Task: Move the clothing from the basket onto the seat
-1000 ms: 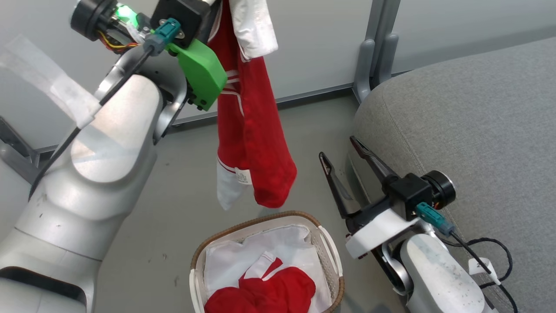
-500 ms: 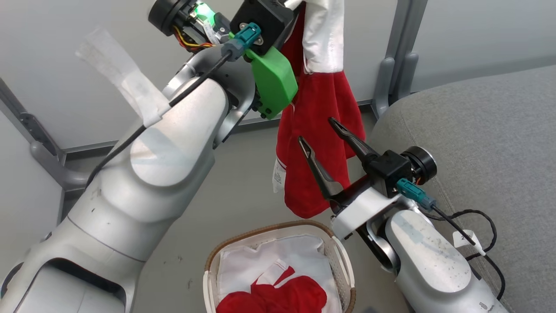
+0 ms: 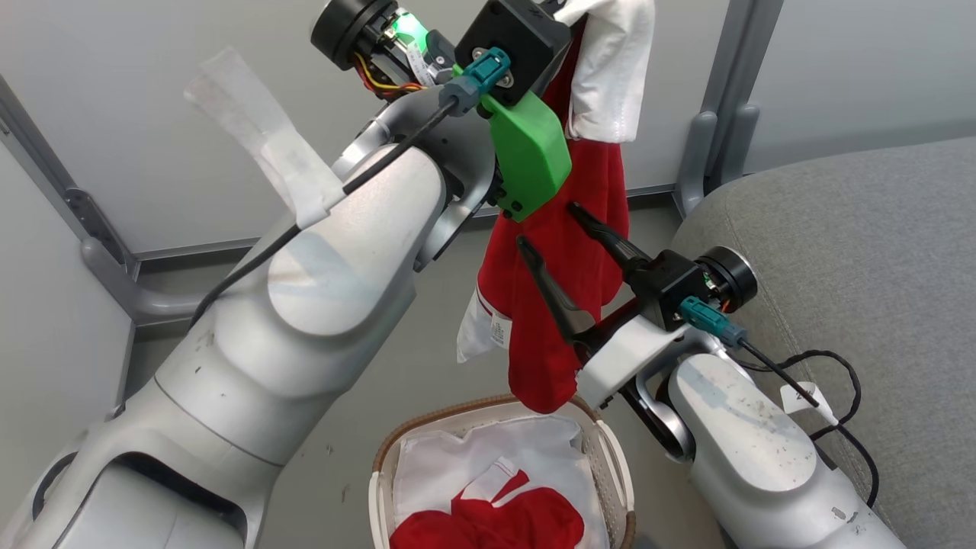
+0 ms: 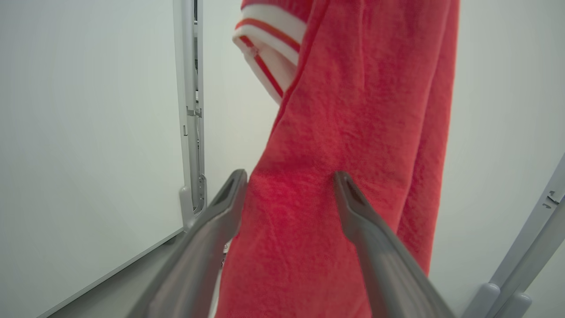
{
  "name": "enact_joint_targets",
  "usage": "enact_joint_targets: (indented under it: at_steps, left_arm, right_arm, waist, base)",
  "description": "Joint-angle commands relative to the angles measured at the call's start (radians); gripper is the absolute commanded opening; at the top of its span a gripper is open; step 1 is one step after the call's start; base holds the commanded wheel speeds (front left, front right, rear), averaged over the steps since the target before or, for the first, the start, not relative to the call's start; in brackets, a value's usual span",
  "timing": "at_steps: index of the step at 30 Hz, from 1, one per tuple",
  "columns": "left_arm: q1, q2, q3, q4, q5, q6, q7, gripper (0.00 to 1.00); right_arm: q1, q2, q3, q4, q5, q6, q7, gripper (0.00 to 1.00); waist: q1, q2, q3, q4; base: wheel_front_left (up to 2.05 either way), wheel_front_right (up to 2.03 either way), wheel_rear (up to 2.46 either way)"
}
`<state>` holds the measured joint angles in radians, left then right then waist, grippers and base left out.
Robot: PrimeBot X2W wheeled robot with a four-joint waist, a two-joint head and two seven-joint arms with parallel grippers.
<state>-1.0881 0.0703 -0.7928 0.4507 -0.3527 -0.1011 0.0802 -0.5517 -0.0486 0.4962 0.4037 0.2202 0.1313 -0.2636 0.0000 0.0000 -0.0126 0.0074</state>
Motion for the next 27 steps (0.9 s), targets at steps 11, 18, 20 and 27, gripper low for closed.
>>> enact_joint_targets:
  at_steps: [11, 18, 20, 27]
  left_arm:
    - [-0.015, -0.019, -0.057, -0.080, -0.060, 0.053, 0.021, 0.00]
    - [-0.002, -0.020, -0.086, -0.117, -0.092, 0.070, 0.037, 0.00]
    - [0.008, -0.017, -0.084, -0.115, -0.098, 0.077, 0.037, 0.00]
    - [0.052, 0.021, -0.061, -0.098, -0.119, 0.092, 0.014, 0.00]
  right_arm:
    - [-0.035, -0.004, -0.095, 0.068, -0.004, -0.001, -0.002, 1.00]
    - [-0.056, -0.004, -0.184, 0.102, -0.049, -0.001, -0.002, 0.60]
    - [-0.059, -0.003, -0.205, 0.118, -0.056, -0.001, -0.002, 0.33]
    - [-0.087, -0.003, -0.255, 0.150, -0.074, -0.001, -0.002, 0.00]
  waist:
    - [0.0000, 0.0000, -0.001, 0.021]
    - [0.0000, 0.0000, 0.003, 0.032]
    - [0.0000, 0.0000, 0.004, 0.033]
    - [0.0000, 0.0000, 0.018, 0.031]
  base:
    - [0.00, 0.00, 0.00]
    - [0.00, 0.00, 0.00]
    - [0.00, 0.00, 0.00]
    - [0.00, 0.00, 0.00]
